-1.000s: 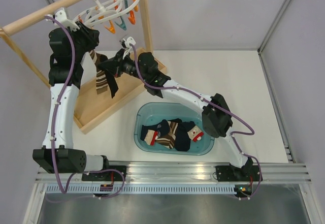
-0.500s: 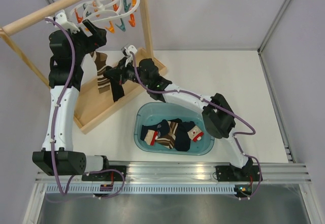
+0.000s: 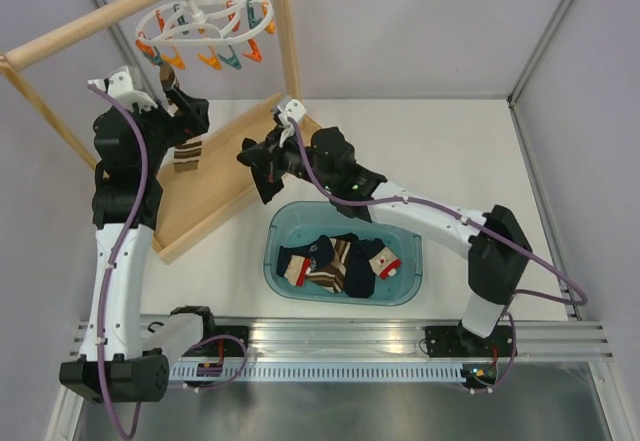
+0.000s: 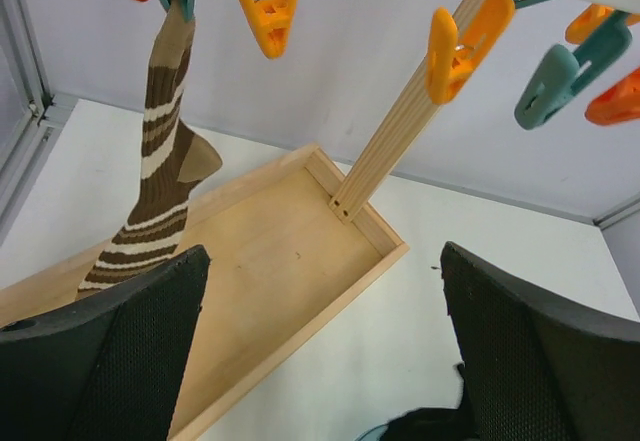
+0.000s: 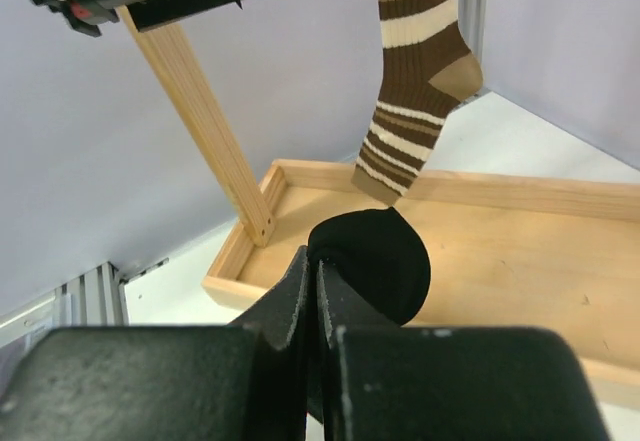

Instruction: Remove the socks clipped to the hanger

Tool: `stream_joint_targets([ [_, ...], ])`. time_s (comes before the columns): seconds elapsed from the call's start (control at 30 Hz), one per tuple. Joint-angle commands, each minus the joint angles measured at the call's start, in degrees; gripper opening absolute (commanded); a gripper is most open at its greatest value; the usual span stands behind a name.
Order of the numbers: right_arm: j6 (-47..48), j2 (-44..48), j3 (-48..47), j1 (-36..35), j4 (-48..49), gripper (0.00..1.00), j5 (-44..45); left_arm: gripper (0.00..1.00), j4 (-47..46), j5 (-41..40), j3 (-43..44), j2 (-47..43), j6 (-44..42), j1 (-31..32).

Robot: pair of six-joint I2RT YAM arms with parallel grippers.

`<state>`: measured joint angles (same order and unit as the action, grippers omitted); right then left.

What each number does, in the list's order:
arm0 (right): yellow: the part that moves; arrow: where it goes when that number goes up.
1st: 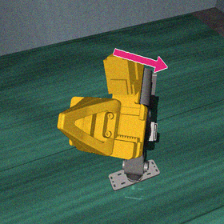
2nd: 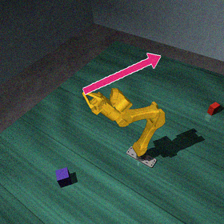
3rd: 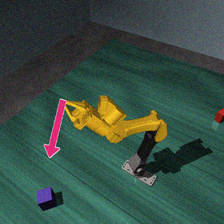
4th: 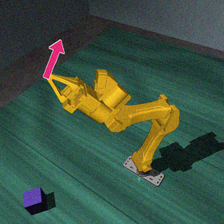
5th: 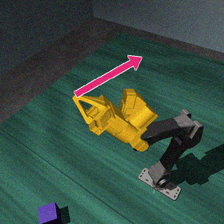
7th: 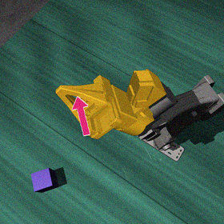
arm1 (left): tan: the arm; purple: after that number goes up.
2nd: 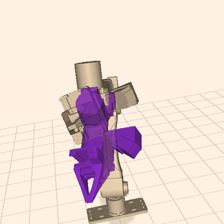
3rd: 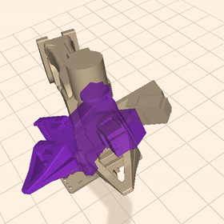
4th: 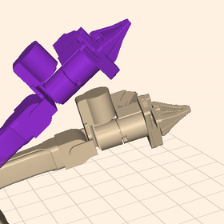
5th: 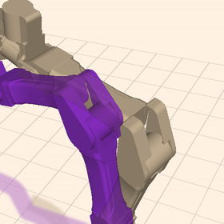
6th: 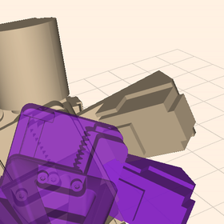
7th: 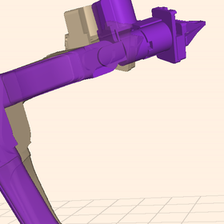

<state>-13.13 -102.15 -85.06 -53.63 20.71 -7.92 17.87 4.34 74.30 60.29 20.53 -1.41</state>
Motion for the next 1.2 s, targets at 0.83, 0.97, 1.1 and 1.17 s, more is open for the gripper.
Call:
stream_joint_targets([
  [0.83, -11.39, 51.6, 42.85, 2.21, -35.82, 0.01, 29.63, 1.0, -1.7, 4.19, -18.67, -12.22, -5.59, 0.09],
  [0.97, -15.34, 53.8, 46.73, 2.21, -36.35, 0.01, 28.67, 1.0, -1.78, 4.1, -18.75, -11.95, -5.59, 0.09],
  [1.1, -17.28, 55.48, 48.23, 2.12, -37.75, 0.11, 28.05, 1.0, -1.78, 4.19, -18.75, -11.86, -5.33, 0.09],
  [1.17, -17.63, 55.04, 47.36, 2.21, -39.77, 0.58, 27.09, 1.0, -1.7, 4.36, -18.76, -11.78, -5.33, 0.09],
])
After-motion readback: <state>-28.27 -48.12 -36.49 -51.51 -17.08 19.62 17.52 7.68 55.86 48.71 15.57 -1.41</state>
